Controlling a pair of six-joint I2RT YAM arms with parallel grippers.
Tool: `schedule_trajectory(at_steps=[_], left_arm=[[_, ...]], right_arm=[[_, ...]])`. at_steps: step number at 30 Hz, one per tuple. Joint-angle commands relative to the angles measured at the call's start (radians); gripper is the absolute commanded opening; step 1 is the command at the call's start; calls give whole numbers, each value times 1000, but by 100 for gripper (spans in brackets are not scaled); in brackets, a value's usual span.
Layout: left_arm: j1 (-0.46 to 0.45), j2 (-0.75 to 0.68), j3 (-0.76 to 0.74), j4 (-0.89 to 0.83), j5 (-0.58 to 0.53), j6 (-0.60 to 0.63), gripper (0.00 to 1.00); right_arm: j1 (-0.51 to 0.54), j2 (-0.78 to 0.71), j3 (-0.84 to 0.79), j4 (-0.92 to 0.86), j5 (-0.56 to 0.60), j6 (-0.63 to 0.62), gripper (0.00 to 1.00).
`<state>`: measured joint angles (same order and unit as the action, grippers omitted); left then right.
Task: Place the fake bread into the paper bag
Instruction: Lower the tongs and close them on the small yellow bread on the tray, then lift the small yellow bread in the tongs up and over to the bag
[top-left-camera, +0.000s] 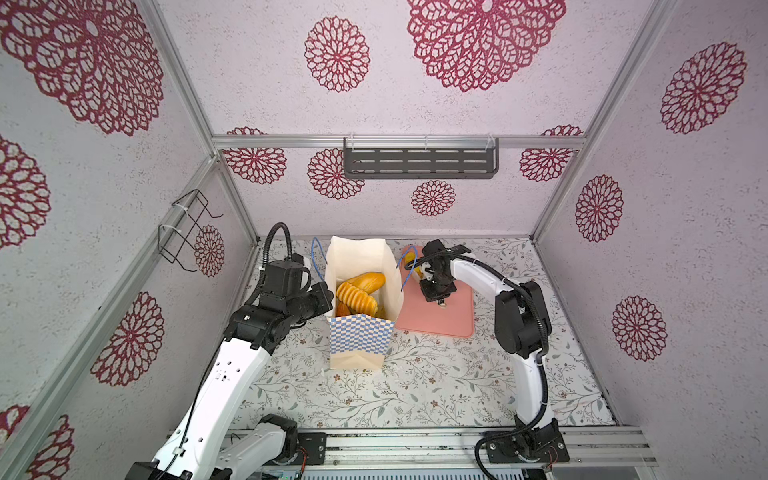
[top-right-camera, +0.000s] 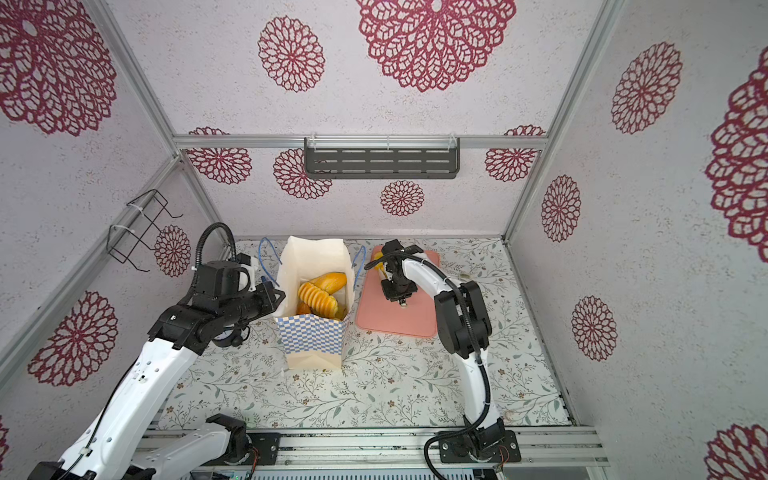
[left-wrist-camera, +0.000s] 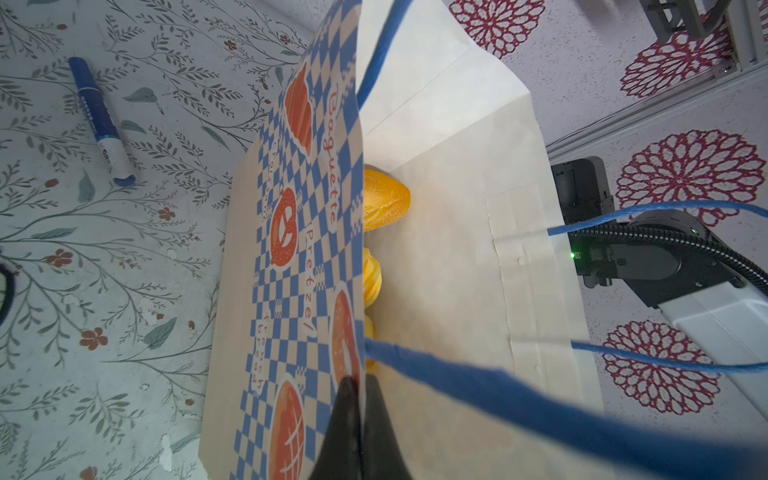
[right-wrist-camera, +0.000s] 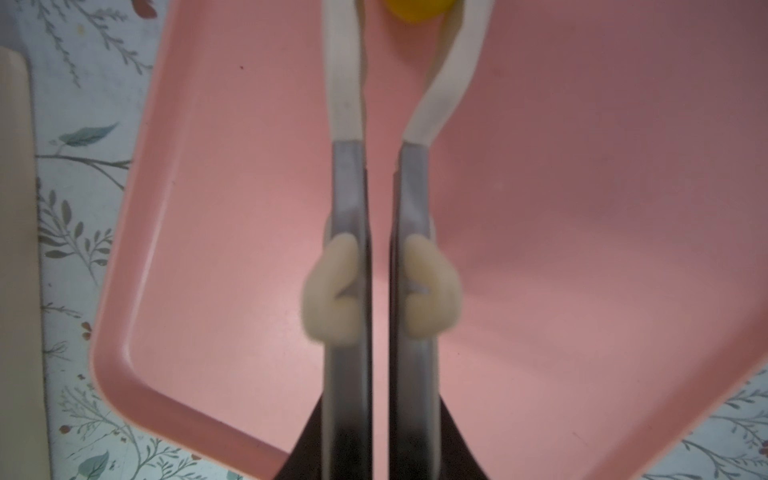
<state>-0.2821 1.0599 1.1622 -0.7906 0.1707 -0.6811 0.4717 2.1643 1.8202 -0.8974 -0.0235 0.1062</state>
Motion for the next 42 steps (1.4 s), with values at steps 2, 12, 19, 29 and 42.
schedule_trajectory(at_steps=[2, 12, 19, 29, 42], left_arm=[[10, -20, 1, 51, 7, 3, 0], [11, -24, -6, 70, -1, -1, 0], [11, 6, 2, 95, -8, -6, 0], [11, 60, 37, 125, -25, -5, 0], [11, 79, 55, 130, -29, -17, 0]], right_arm=[[-4, -135, -44, 3, -9, 27, 4], [-11, -371, -265, 62, -6, 96, 1], [-22, -557, -376, 65, -2, 139, 1], [-22, -747, -349, 2, -11, 176, 0], [4, -847, -164, 51, -284, 224, 0]])
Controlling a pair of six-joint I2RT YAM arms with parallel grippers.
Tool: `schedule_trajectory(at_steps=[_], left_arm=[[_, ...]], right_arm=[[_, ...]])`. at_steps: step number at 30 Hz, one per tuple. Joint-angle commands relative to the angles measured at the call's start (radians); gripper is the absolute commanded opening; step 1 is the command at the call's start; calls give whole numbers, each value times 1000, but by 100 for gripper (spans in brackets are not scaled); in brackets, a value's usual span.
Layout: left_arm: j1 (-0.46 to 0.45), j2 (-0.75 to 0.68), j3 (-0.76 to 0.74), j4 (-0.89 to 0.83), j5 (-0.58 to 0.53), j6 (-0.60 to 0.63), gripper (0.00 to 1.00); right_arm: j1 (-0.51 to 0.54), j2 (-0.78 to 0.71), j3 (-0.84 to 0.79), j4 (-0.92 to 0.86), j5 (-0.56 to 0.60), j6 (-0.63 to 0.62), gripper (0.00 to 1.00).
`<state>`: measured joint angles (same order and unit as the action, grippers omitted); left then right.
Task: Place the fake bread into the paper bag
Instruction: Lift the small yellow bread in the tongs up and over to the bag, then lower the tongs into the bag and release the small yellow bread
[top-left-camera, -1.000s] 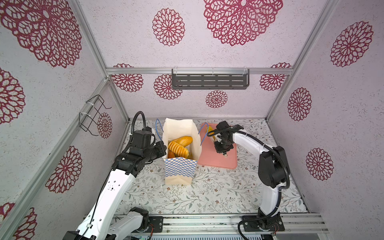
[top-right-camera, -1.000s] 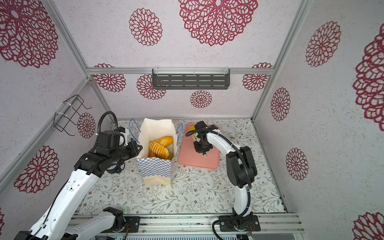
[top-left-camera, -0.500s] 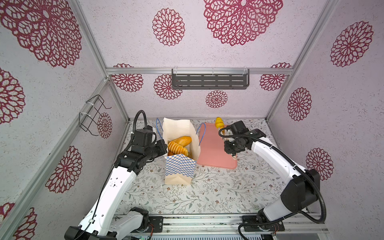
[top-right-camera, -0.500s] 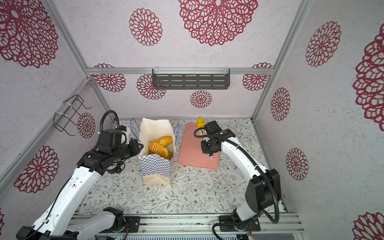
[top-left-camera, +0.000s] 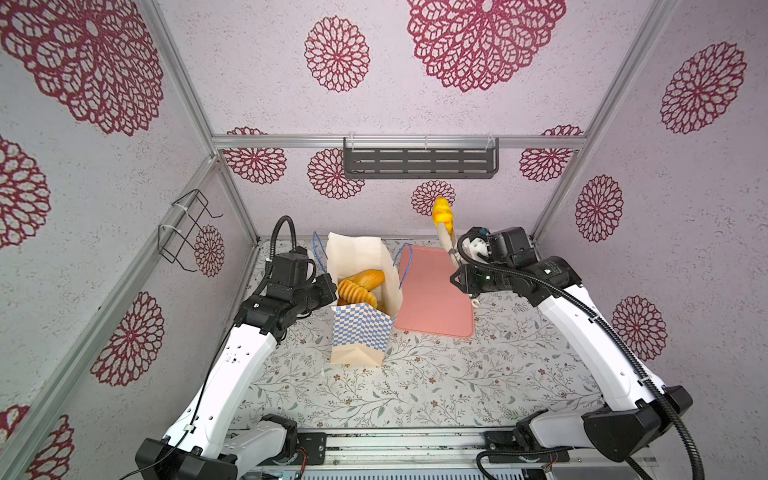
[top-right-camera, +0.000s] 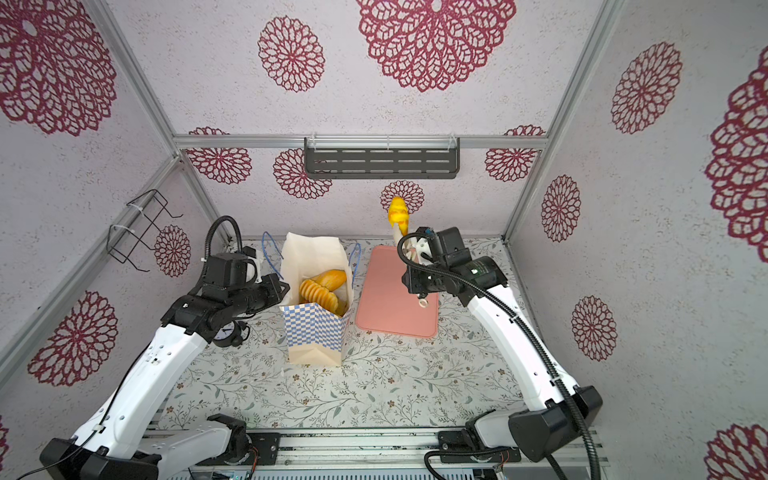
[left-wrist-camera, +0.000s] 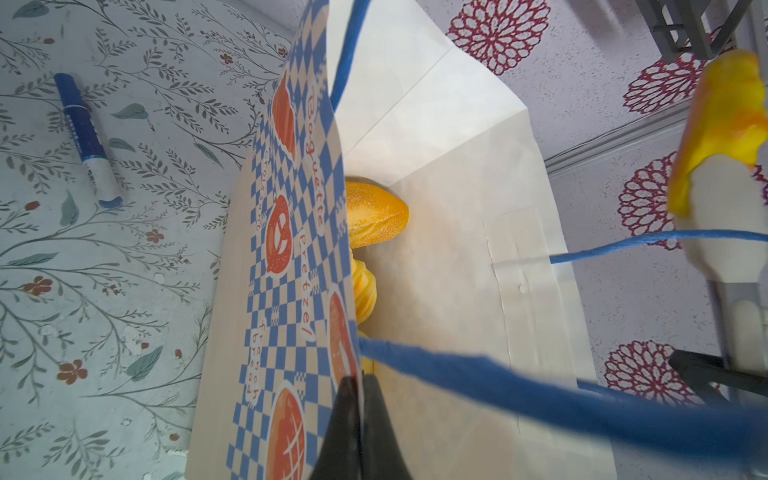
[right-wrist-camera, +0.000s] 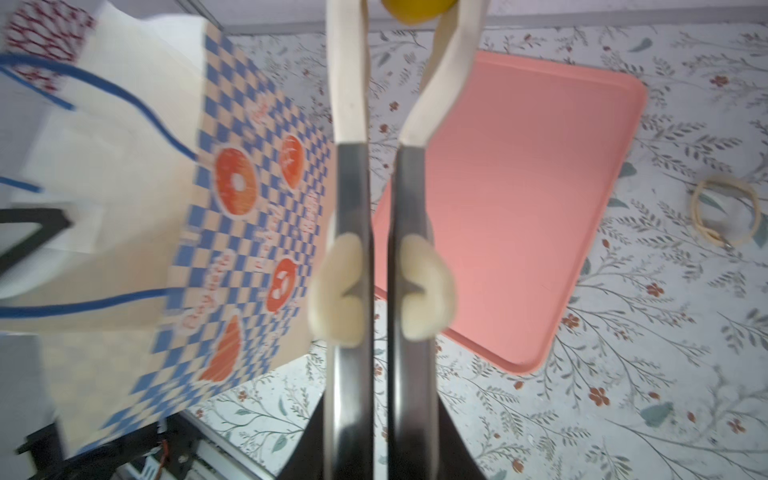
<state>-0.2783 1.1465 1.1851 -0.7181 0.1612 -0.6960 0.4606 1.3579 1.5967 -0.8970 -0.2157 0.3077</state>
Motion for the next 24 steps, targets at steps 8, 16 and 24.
schedule_trajectory(at_steps=[8, 16, 24], left_arm=[[7, -17, 31, 42, -27, -5, 1], [8, -28, 37, 36, -31, -9, 3], [8, -33, 57, 27, -24, -5, 37]], right_arm=[[141, -30, 163, 83, -167, 29, 1], [329, 22, 217, 53, -130, 13, 1], [444, 38, 179, 28, -11, 33, 0]])
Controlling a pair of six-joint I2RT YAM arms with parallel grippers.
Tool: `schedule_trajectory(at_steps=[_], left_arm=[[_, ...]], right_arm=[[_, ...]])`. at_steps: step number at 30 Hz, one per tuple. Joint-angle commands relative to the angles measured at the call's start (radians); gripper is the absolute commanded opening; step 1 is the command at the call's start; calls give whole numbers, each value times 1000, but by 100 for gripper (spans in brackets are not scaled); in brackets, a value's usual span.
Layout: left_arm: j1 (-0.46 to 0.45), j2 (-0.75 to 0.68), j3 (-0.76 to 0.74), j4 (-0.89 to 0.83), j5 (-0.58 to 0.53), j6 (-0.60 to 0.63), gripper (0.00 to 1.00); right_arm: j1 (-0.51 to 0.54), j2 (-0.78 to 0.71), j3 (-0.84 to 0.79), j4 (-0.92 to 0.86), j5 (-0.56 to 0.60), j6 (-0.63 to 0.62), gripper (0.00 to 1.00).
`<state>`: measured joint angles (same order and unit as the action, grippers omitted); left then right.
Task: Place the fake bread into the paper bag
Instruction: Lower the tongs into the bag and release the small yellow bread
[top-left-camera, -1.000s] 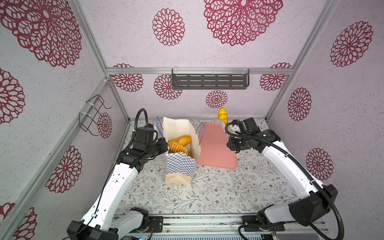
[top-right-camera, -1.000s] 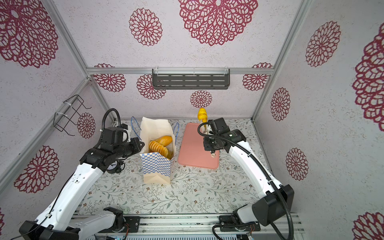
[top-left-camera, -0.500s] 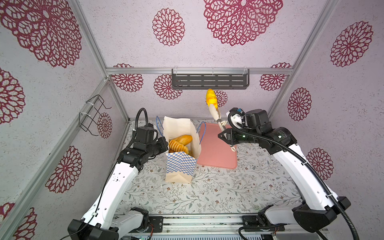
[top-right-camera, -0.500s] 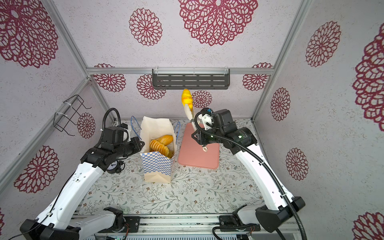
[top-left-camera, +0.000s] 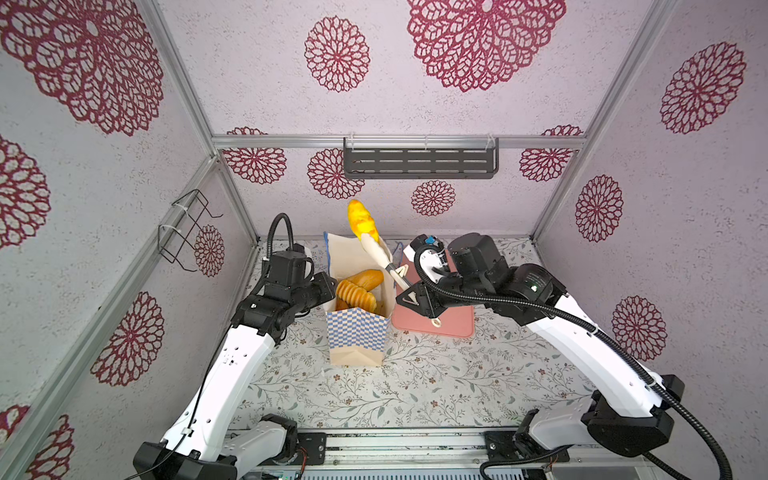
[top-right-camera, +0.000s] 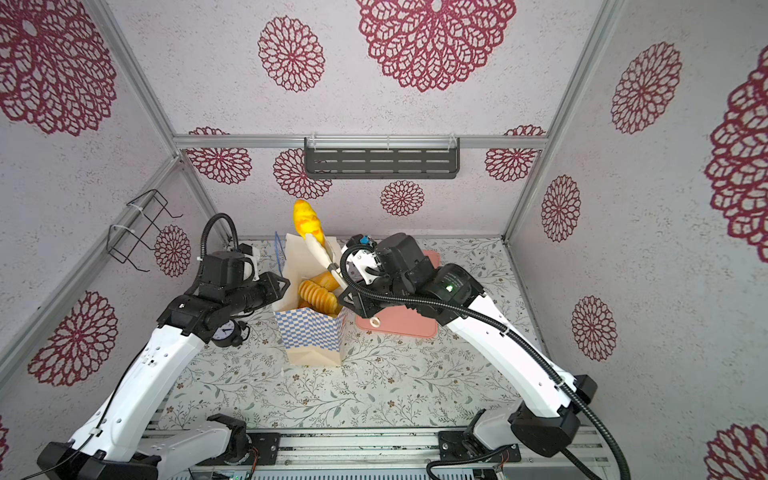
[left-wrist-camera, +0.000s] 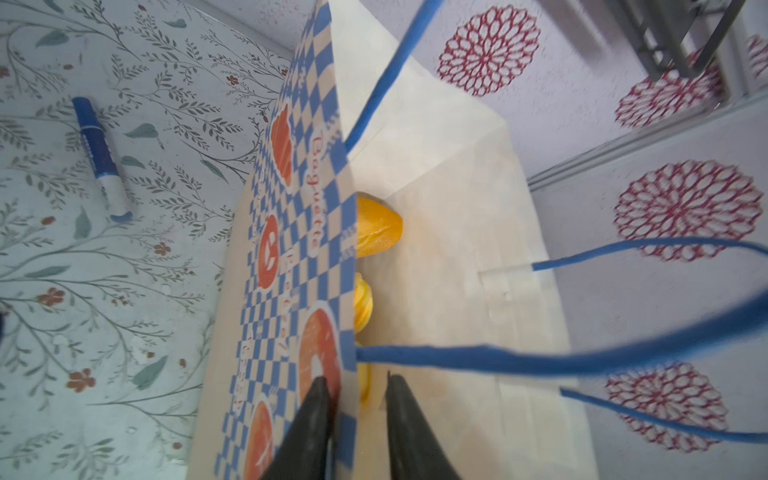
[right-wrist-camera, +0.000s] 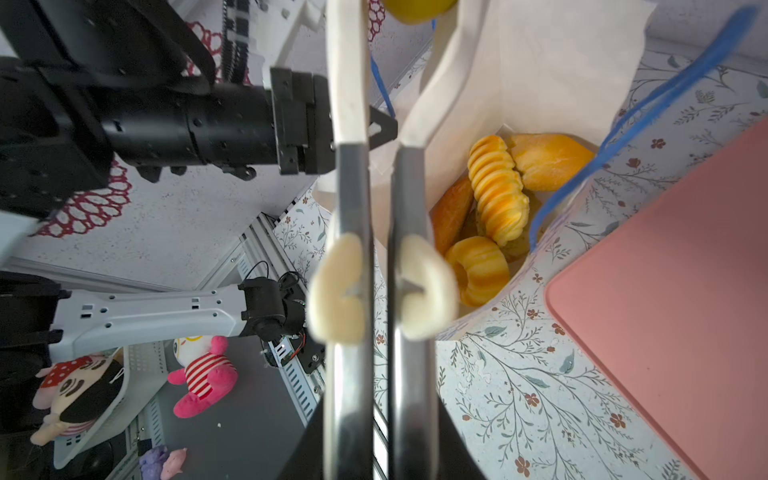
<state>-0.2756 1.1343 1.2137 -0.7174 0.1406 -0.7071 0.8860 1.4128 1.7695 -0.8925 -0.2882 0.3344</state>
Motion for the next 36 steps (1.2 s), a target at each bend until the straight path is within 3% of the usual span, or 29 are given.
schedule_trajectory(at_steps=[1, 4, 21, 27, 36], left_arm=[[5, -22, 33, 23, -3, 8, 40], [6, -28, 40, 13, -7, 8, 48], [6, -133, 16, -83, -56, 15, 66], [6, -178, 24, -120, -71, 18, 70], [6, -223, 57, -169, -129, 26, 70]], right_arm=[[18, -21, -6, 31, 68, 14, 0], [18, -36, -25, 50, 86, 28, 0], [62, -20, -63, 17, 67, 43, 3], [98, -11, -95, 1, 97, 45, 9], [111, 7, -122, -18, 135, 38, 27]])
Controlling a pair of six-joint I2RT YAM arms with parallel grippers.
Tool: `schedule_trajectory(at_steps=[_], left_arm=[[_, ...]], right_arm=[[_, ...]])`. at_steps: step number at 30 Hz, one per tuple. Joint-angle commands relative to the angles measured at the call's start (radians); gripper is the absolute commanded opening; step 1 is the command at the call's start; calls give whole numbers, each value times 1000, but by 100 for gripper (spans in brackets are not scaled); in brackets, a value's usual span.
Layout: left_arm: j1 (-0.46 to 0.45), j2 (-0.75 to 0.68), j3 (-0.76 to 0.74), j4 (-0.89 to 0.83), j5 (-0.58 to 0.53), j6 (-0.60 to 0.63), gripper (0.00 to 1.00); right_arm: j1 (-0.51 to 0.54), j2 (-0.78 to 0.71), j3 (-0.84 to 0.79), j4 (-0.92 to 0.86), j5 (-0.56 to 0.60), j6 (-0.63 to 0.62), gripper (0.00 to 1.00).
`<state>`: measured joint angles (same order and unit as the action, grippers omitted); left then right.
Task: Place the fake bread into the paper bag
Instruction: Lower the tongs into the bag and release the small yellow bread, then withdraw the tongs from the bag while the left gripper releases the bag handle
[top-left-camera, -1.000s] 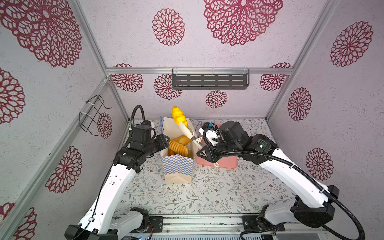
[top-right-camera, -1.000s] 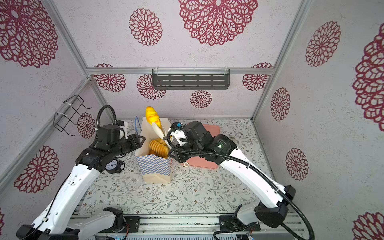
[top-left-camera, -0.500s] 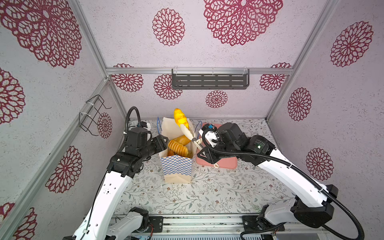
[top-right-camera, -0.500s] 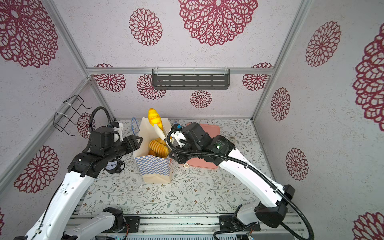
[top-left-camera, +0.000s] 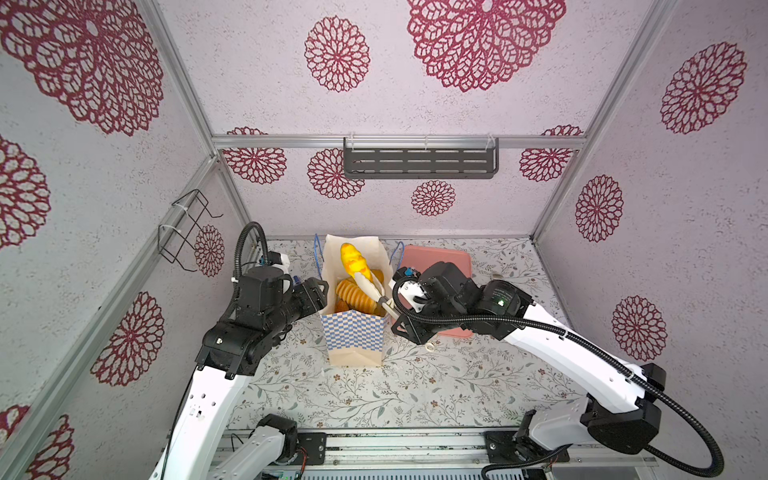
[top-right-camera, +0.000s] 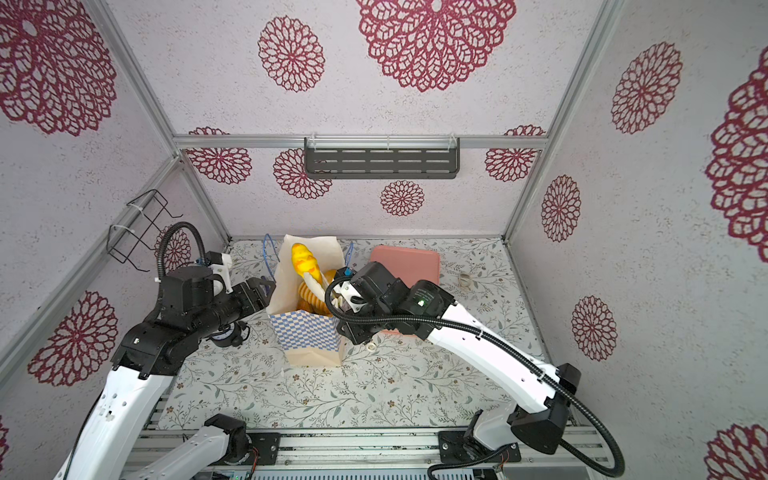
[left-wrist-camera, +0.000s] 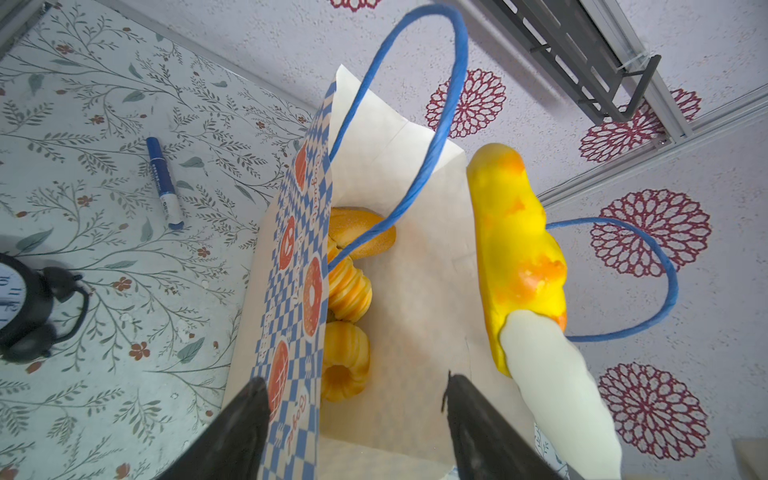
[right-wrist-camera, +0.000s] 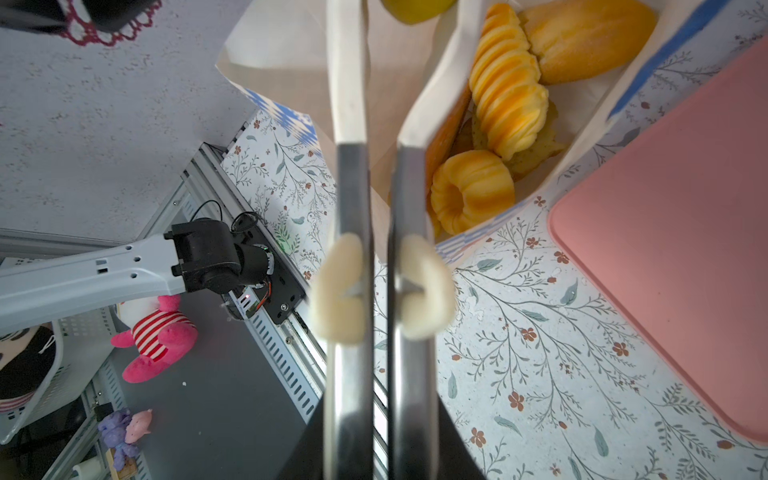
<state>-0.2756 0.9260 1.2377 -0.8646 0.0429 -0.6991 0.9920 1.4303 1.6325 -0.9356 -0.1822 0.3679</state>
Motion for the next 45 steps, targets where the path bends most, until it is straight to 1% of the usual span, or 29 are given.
schedule_trajectory(at_steps=[1, 6, 11, 13, 16, 20, 27, 29, 31, 32, 34, 38, 41, 43, 45], left_arm=[[6, -16, 36, -26, -36, 19, 70], [7, -17, 49, -35, -43, 24, 70], [7, -21, 52, -37, -49, 26, 70], [7, -21, 54, -37, -50, 25, 70], [9, -21, 60, -41, -56, 29, 71], [11, -27, 76, -45, -65, 34, 71], [16, -41, 118, -61, -105, 54, 72], [19, -48, 132, -69, -124, 64, 73], [24, -58, 141, -78, -151, 76, 74], [28, -63, 143, -79, -163, 81, 76], [37, -72, 143, -85, -185, 91, 79], [69, -83, 128, -84, -199, 99, 85], [106, -81, 107, -74, -180, 100, 87], [140, -76, 88, -57, -146, 99, 89], [180, -72, 70, -42, -111, 95, 92]], right_arm=[[5, -11, 15, 27, 30, 3, 29], [5, -10, 18, 26, 36, -3, 37], [5, -10, 19, 27, 41, -8, 40], [6, -10, 20, 29, 44, -10, 39], [5, -11, 26, 38, 54, -15, 33], [6, -11, 60, 62, 86, -29, 29], [4, -34, 143, 164, 195, -75, 26], [2, -54, 150, 190, 256, -90, 26], [-14, -79, 149, 202, 343, -92, 27], [-32, -88, 145, 203, 370, -88, 27], [-103, -117, 125, 201, 395, -65, 27], [-290, -190, 30, 192, 367, -7, 27], [-432, -236, -71, 164, 363, 25, 27], [-548, -246, -149, 130, 321, 53, 27], [-656, -257, -239, 139, 232, 63, 24]])
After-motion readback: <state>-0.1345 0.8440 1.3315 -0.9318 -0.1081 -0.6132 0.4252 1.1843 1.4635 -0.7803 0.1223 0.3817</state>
